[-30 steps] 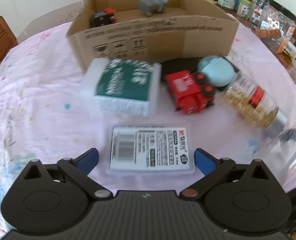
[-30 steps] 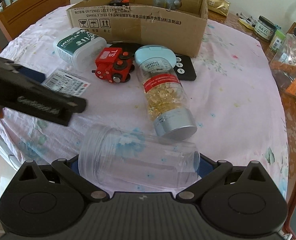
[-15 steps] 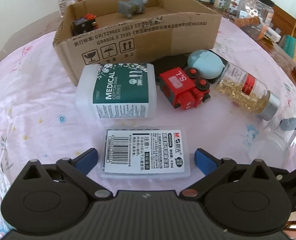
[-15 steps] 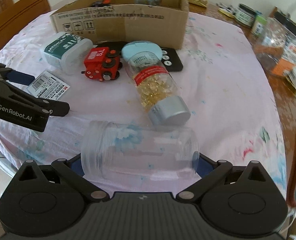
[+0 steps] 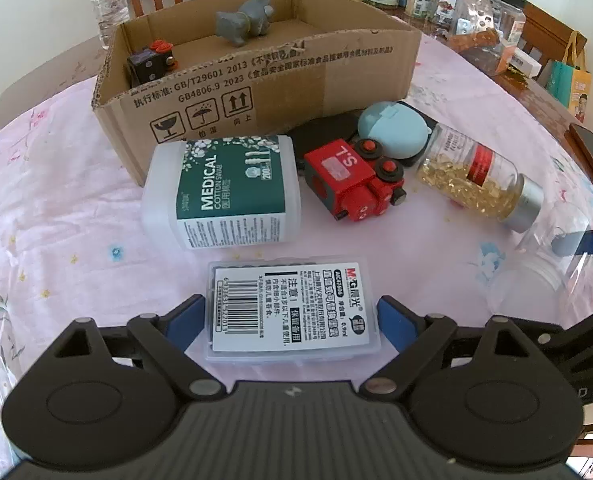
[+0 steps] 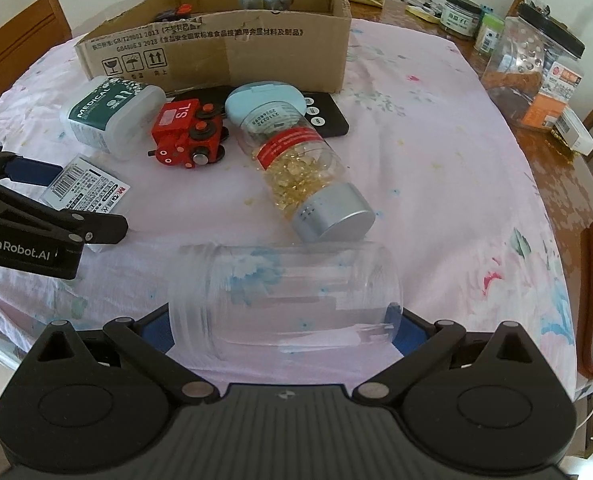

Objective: Organize rigid objects
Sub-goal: 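Carry the card into the box with the left tool while the right tool places the clear jar there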

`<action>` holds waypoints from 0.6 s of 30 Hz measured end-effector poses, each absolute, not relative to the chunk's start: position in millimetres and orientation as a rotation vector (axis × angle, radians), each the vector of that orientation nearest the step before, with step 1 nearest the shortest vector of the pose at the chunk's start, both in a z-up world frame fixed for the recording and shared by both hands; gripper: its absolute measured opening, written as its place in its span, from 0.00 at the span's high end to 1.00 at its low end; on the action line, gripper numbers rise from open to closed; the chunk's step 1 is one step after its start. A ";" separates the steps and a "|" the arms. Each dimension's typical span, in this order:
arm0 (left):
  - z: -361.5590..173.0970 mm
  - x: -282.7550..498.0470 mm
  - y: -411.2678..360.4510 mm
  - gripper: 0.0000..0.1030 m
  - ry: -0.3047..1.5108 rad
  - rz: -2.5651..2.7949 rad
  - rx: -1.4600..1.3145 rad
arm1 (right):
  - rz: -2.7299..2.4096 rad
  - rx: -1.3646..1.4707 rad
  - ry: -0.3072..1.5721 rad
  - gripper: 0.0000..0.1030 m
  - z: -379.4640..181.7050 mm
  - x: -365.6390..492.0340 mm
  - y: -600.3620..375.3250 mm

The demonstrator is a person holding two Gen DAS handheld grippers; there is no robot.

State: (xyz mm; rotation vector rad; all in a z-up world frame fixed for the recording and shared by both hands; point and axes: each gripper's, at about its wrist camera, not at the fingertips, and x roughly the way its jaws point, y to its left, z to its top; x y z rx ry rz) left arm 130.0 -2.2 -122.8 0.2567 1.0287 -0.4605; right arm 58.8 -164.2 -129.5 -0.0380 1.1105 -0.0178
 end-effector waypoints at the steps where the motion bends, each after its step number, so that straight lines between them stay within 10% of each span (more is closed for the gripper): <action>1: -122.8 129.8 -2.5 0.12 1.029 -0.460 0.257 | -0.020 -0.039 1.117 0.00 -129.1 59.6 -163.9; 18: -121.5 132.4 -2.9 0.12 1.041 -0.475 0.262 | -0.041 -0.074 1.134 0.09 -111.0 64.8 -158.8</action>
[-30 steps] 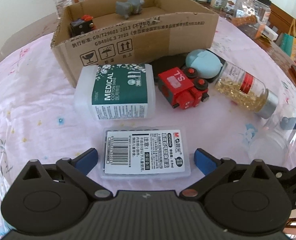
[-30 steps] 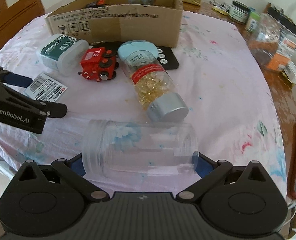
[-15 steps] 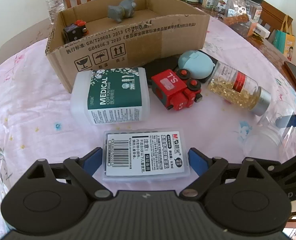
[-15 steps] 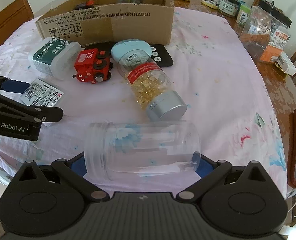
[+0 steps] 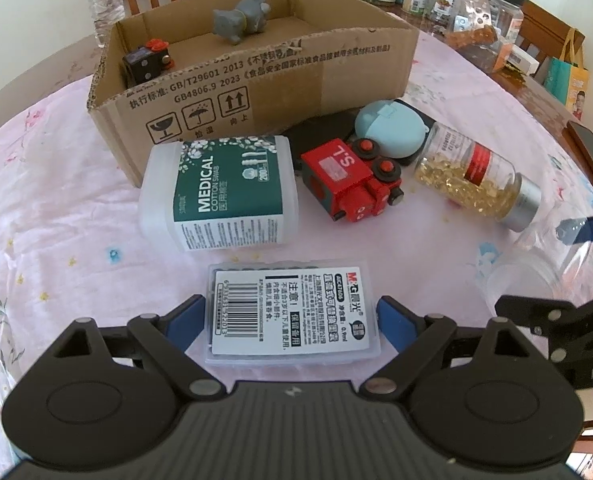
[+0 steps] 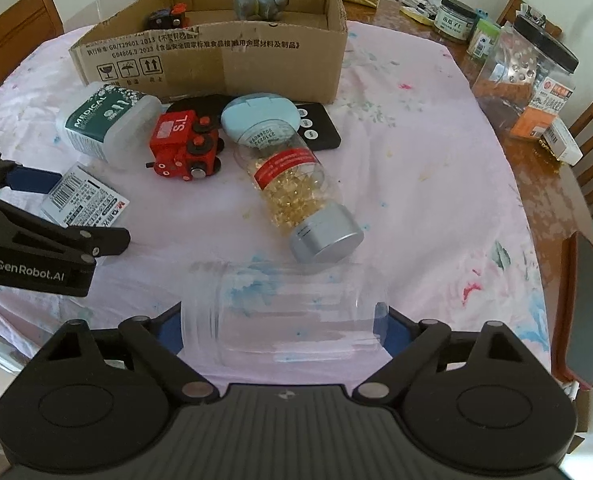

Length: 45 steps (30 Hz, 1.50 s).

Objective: Organize rigid objects
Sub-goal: 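Carry the card into the box with the left tool while the right tool places the clear jar there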

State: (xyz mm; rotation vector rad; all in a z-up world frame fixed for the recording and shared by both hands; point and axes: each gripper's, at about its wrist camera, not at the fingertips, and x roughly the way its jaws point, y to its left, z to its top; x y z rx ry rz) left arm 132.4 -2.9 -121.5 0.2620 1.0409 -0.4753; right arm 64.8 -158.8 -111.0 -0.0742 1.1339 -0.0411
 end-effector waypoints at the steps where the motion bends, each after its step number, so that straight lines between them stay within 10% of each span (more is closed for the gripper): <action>1: -120.8 132.1 -2.8 0.12 1.042 -0.479 0.265 | -0.037 -0.075 1.134 0.09 -109.9 65.6 -159.4; 30: -9.8 183.6 -1.5 0.12 0.836 -0.581 0.306 | 0.193 -0.176 0.935 0.09 -15.6 136.6 -170.0; 45: -37.8 265.3 -1.8 0.10 0.788 -0.390 0.245 | 0.235 -0.198 0.882 0.09 -5.8 203.1 -166.6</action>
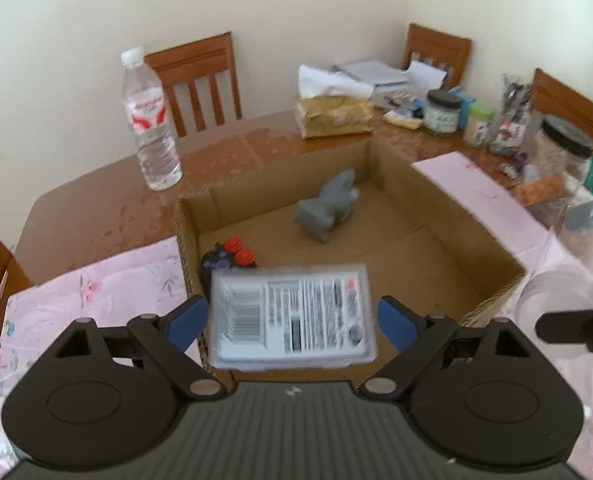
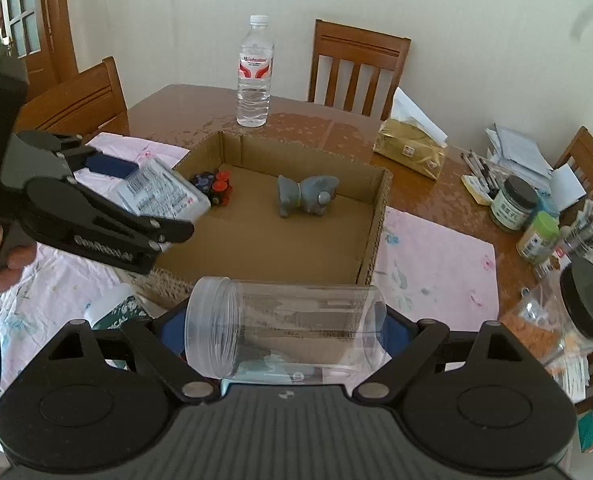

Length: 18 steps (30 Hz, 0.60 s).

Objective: Organize rigid objects
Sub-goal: 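Carry the card into the box with the left tool while the right tool places the clear jar there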

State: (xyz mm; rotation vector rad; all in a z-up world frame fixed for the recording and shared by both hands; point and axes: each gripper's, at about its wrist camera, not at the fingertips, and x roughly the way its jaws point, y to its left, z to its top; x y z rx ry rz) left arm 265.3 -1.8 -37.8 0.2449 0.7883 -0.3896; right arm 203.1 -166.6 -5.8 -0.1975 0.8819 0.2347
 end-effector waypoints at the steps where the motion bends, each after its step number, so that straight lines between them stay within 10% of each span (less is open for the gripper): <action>1: -39.8 265.8 -0.4 0.09 0.794 -0.382 0.240 | 0.238 -0.198 0.887 0.09 -7.2 206.7 -165.3; 18: -38.8 224.1 43.8 0.05 0.890 -0.226 0.155 | 0.258 -0.192 0.901 0.09 -15.9 272.6 -163.1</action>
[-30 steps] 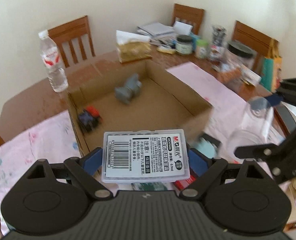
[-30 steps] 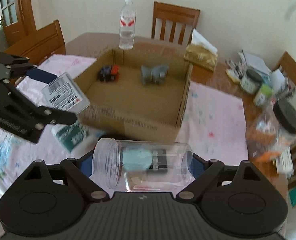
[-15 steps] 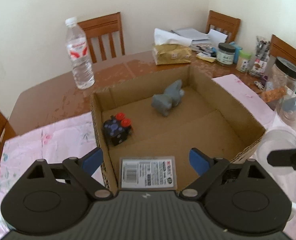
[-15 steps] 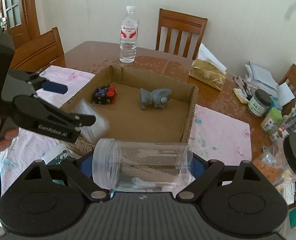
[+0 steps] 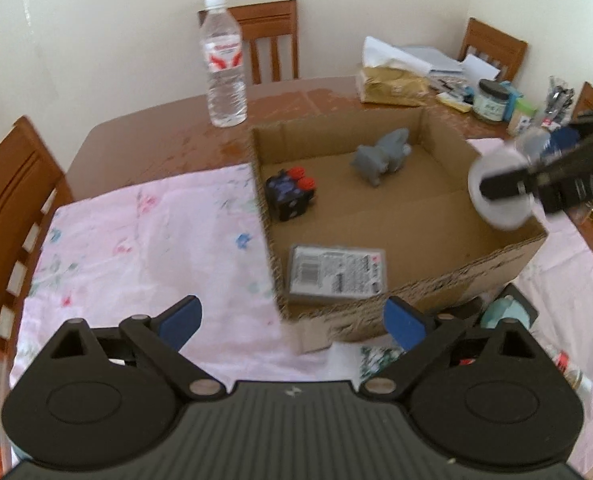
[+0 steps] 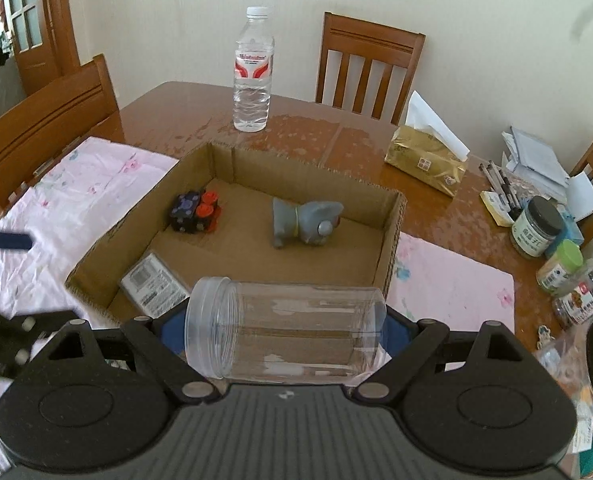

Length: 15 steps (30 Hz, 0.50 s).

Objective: Organize rigid objects
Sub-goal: 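Carry the card into the box with the left tool while the right tool places the clear jar there, then withdraw both open tools from the box toward the remaining items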

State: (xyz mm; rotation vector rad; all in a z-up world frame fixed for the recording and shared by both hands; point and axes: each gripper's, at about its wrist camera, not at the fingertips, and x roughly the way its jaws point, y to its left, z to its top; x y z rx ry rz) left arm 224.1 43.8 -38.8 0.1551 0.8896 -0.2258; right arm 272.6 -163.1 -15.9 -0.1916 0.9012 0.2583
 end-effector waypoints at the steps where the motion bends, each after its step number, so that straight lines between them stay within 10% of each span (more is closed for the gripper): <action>1: -39.8 223.3 46.1 0.05 0.897 -0.220 0.147 | 0.260 -0.189 0.899 0.09 -16.0 277.6 -162.3; 15: -41.4 215.4 55.5 0.05 0.931 -0.218 0.127 | 0.232 -0.161 0.879 0.00 -9.1 286.7 -156.3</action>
